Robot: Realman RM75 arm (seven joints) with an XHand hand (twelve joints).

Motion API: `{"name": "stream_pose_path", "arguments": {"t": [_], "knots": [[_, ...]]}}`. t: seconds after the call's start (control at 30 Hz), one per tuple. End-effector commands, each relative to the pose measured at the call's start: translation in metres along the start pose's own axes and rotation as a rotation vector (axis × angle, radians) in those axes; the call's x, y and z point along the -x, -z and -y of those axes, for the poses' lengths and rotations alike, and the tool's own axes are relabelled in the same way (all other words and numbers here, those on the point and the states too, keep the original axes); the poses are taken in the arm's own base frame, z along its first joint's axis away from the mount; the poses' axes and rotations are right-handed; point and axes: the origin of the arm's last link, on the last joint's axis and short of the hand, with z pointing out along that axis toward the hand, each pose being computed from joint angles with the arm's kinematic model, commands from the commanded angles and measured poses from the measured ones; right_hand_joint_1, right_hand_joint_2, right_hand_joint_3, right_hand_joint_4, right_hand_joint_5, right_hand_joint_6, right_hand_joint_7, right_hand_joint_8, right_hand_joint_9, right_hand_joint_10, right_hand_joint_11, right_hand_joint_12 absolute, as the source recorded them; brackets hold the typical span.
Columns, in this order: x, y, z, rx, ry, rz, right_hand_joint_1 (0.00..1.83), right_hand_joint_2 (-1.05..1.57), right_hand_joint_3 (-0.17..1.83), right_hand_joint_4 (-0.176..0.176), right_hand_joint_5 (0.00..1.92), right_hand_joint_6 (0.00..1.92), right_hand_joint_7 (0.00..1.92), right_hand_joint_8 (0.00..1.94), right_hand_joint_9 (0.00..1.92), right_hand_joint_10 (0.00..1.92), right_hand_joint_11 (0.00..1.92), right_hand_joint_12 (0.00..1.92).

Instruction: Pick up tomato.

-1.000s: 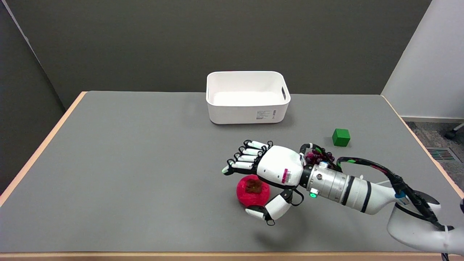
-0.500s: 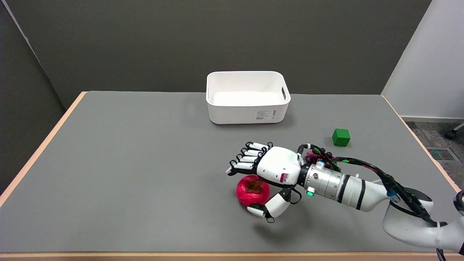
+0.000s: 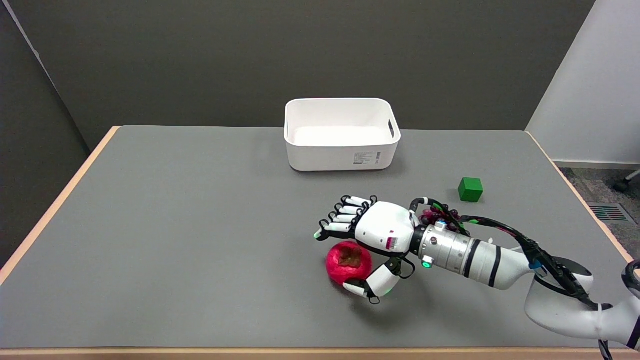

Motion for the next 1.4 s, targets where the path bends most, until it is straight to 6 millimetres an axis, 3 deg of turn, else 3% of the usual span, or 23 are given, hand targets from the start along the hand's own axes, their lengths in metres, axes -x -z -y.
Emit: {"name": "stream_pose_path", "arguments": {"t": [0.03,0.43,0.5,0.63,0.7,0.9,0.93,1.0,1.03,1.27,1.37,1.4], "knots": [[0.005,-0.001,-0.006,0.022,-0.019,0.017,0.55,0.57,0.91,0.064,0.28,0.54,0.37,0.44,0.22,0.79,0.04,1.25],[0.01,0.001,-0.007,0.028,-0.027,0.032,0.55,0.59,0.88,0.064,0.29,0.53,0.39,0.41,0.22,0.8,0.06,1.25],[0.011,0.001,-0.008,0.03,-0.026,0.033,0.52,0.58,0.95,0.064,0.28,0.56,0.38,0.47,0.27,0.82,0.12,1.26],[0.01,0.001,-0.01,0.031,-0.022,0.03,0.69,0.6,0.92,0.055,0.32,0.57,0.46,0.49,0.35,0.97,0.23,1.43],[0.011,0.001,-0.01,0.03,-0.02,0.031,0.81,0.62,0.94,0.056,0.36,0.68,0.54,0.6,0.46,1.06,0.35,1.58],[0.009,0.001,-0.012,0.028,-0.009,0.023,0.94,0.69,0.94,0.059,0.48,1.03,0.71,0.94,0.67,1.28,0.54,1.7],[0.009,0.001,-0.012,0.028,-0.01,0.022,0.96,0.73,0.88,0.045,0.5,1.09,0.74,1.01,0.69,1.29,0.55,1.71],[0.009,0.001,-0.012,0.025,-0.007,0.018,1.16,1.16,0.21,-0.092,0.57,1.49,0.85,1.32,0.75,1.33,0.57,1.76],[0.008,0.0,-0.013,0.026,-0.002,0.018,1.18,1.18,0.16,-0.1,0.58,1.51,0.86,1.33,0.77,1.32,0.59,1.73],[0.0,0.0,-0.018,0.026,0.068,-0.003,1.18,1.09,0.32,-0.104,0.63,1.45,0.88,1.38,0.87,1.4,0.71,1.73],[-0.006,0.001,-0.023,0.039,0.076,-0.022,1.19,1.11,0.32,-0.176,0.69,1.46,0.74,1.47,0.89,1.48,0.7,1.78],[-0.007,0.001,-0.024,0.041,0.077,-0.025,1.19,1.1,0.34,-0.176,0.7,1.46,0.74,1.47,0.89,1.5,0.73,1.82]]}}
